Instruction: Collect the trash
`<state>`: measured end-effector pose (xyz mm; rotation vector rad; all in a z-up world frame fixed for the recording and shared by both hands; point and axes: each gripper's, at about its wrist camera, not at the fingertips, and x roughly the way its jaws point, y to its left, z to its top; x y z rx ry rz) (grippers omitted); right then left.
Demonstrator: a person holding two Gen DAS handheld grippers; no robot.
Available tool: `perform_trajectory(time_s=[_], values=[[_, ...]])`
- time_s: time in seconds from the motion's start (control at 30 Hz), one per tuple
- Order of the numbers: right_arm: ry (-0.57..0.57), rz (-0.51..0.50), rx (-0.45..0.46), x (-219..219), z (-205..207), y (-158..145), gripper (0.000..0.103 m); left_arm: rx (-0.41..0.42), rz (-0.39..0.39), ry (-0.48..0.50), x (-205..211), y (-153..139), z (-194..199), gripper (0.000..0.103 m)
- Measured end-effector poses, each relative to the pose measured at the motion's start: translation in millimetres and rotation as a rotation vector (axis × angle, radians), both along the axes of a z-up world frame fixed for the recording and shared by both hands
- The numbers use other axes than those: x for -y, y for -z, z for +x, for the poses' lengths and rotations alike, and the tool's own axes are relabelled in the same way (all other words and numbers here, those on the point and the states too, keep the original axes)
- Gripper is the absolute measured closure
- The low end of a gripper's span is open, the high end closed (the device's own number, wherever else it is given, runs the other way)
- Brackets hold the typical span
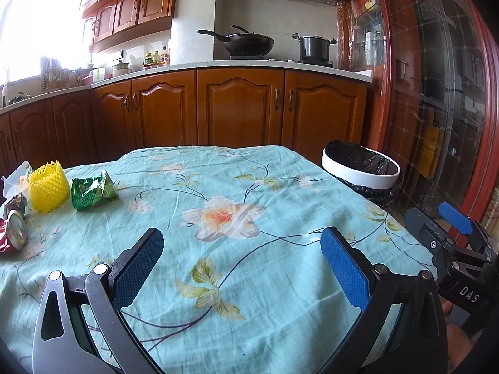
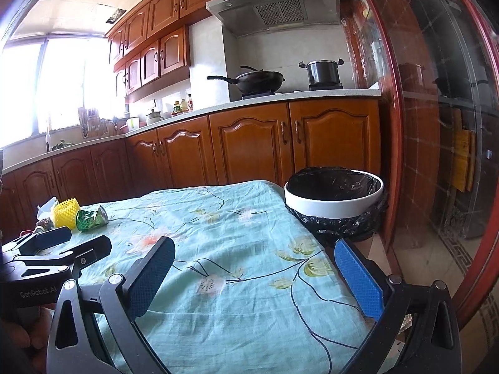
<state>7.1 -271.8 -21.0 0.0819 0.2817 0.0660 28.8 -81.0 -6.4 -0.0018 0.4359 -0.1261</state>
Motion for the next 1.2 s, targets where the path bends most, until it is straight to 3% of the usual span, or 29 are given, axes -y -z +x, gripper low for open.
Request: perform_trajectory(time_s=[1.2], values=[[-0.017, 0.011, 0.003, -3.3, -2.8, -3.5, 0.0, 0.007, 0.008, 0.006, 3.2, -3.0, -7.0, 0.0]])
